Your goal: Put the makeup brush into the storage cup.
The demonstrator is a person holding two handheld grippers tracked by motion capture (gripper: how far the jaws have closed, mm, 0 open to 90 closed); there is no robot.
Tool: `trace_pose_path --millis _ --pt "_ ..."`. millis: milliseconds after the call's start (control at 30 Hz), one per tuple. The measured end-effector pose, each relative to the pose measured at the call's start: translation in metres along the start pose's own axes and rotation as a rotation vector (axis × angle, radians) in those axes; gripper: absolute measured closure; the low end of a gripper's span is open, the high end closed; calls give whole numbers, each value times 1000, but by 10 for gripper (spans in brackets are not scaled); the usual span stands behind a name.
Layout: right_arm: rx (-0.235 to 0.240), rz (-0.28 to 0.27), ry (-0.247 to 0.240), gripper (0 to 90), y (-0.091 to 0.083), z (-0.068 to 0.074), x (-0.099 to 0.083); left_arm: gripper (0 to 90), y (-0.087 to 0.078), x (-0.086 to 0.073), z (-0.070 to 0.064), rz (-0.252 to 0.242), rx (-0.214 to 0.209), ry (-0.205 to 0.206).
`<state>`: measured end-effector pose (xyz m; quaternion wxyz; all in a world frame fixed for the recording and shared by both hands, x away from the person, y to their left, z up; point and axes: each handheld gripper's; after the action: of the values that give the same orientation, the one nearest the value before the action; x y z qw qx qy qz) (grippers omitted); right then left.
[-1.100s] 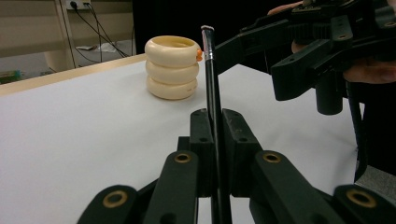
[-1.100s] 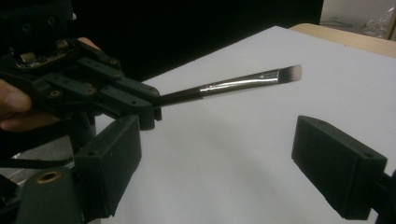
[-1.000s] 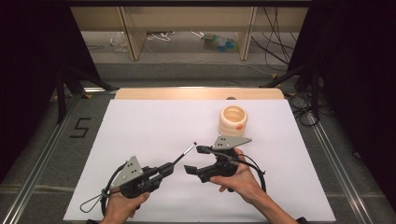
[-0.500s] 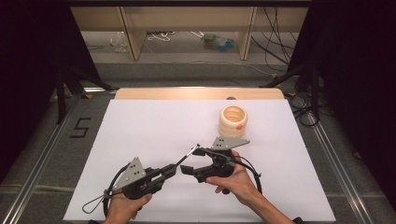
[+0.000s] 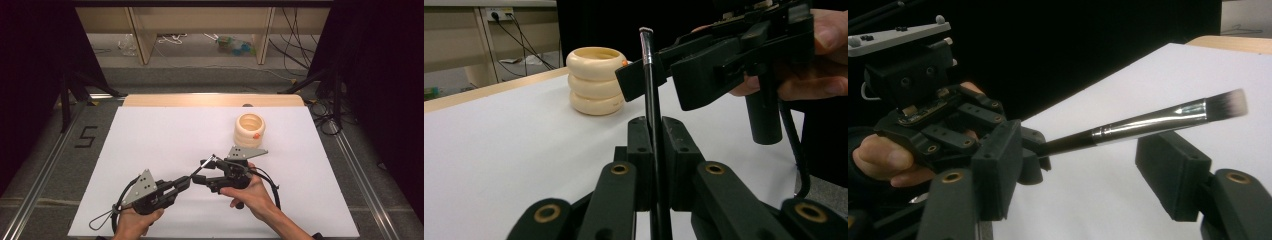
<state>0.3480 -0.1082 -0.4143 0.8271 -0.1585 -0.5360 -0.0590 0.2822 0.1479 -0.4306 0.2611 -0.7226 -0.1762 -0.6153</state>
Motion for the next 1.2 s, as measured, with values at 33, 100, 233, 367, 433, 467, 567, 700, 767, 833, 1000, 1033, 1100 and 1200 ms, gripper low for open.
trace_pose_path --millis 33,100,233,367,433,467,567,700,767,833,1000,1033,1100,1200 --pt "2 -2 4 393 0 0 0 833 0 0 -1 -4 7 -15" --pt "7 -11 16 415 0 -1 0 833 0 0 -2 -12 2 -13" --pt "19 -18 33 450 0 -1 0 833 1 1 -3 -16 -2 0" --pt "27 -23 36 481 -1 0 1 833 1 1 -4 -25 0 -2" --pt "30 -25 40 492 -1 0 1 833 1 1 -5 -30 -3 -3" --pt "32 -26 41 503 -1 0 1 833 1 1 -5 -36 -4 -4" --pt "40 -38 33 524 0 -1 1 833 0 1 -5 -29 3 0" --pt "47 -38 44 545 -1 0 1 833 0 1 -6 -34 5 0" --pt "45 -35 42 553 -1 0 1 833 0 1 -6 -34 5 0" --pt "51 -39 53 561 -1 0 1 833 0 1 -6 -37 3 0" --pt "52 -36 52 579 -2 0 1 833 1 2 -6 -41 -4 1" --pt "55 -36 54 581 -2 0 1 833 1 2 -6 -42 -4 2" --pt "57 -39 54 586 -1 0 1 833 1 2 -6 -44 -6 2" --pt "59 -41 57 591 -1 0 1 833 0 2 -6 -45 -6 6"
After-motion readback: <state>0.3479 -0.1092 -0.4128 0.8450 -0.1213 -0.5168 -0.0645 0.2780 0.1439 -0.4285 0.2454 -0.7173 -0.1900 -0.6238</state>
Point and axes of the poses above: each handheld gripper's, and its own axes: y roughly forward along the jaws, x roughly out of its top, z roughly to its left, and after that the axes turned 3 degrees about -z, right-handed
